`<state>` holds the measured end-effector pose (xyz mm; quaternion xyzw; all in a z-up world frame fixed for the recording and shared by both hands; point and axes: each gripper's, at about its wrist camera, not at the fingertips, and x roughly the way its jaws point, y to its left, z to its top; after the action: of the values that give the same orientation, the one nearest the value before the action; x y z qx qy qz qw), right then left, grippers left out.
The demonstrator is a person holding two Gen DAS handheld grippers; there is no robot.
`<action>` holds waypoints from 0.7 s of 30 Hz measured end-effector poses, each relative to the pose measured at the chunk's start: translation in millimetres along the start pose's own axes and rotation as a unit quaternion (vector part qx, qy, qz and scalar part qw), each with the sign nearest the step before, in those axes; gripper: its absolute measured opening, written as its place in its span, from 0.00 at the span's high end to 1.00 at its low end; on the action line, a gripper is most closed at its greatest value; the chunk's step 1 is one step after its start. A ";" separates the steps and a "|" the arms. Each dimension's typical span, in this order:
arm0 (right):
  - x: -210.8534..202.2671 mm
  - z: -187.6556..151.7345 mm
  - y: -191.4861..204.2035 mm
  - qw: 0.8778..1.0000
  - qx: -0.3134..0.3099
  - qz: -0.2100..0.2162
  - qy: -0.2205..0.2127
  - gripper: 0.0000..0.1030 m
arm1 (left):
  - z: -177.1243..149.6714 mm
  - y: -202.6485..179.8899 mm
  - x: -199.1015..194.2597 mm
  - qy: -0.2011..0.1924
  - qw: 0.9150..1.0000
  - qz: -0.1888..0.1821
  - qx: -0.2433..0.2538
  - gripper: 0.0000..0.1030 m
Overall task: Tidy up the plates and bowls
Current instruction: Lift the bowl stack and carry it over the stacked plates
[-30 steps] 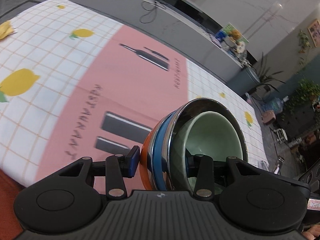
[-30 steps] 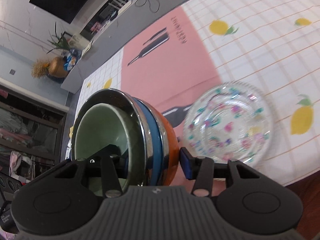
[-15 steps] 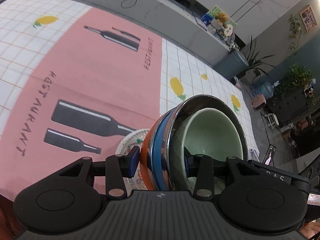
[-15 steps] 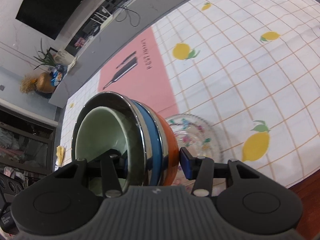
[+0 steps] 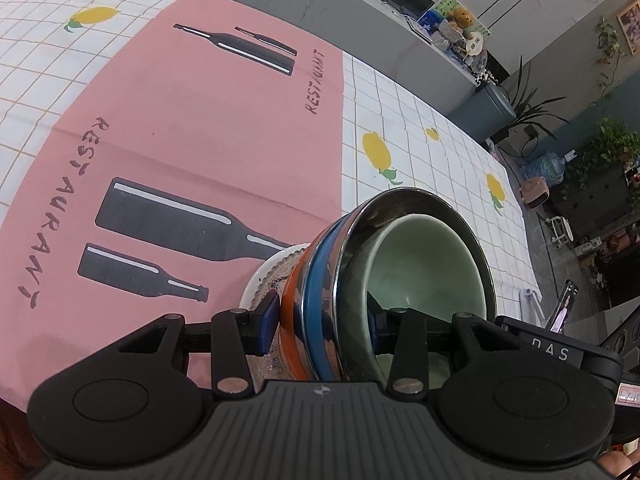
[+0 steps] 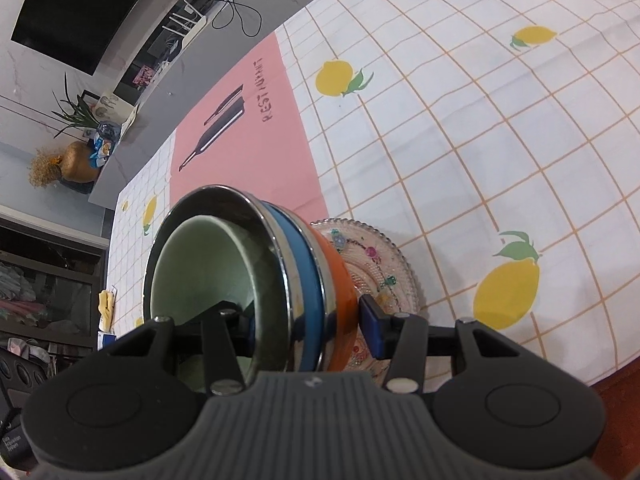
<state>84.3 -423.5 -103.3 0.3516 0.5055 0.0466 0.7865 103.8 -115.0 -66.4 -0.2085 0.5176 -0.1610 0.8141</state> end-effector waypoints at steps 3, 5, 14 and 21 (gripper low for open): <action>0.7 -1.3 -1.0 1.000 0.002 0.000 0.001 0.54 | 0.0 0.7 2.5 0.002 1.000 0.001 0.000 0.54; 1.3 -2.1 -1.8 1.000 0.002 0.000 0.001 0.54 | -0.3 0.0 4.5 0.003 1.000 0.001 0.002 0.54; 0.3 -3.0 -3.7 1.000 0.000 0.002 -0.004 0.54 | -1.0 -2.0 5.6 0.001 1.000 -0.001 0.009 0.54; 0.0 -2.8 -2.4 1.000 0.000 -0.004 -0.001 0.53 | -0.1 0.5 6.2 0.012 1.000 -0.004 0.005 0.53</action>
<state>81.3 -423.9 -105.4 0.3492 0.5063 0.0433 0.7873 106.3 -117.6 -71.5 -0.2050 0.5257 -0.1693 0.8081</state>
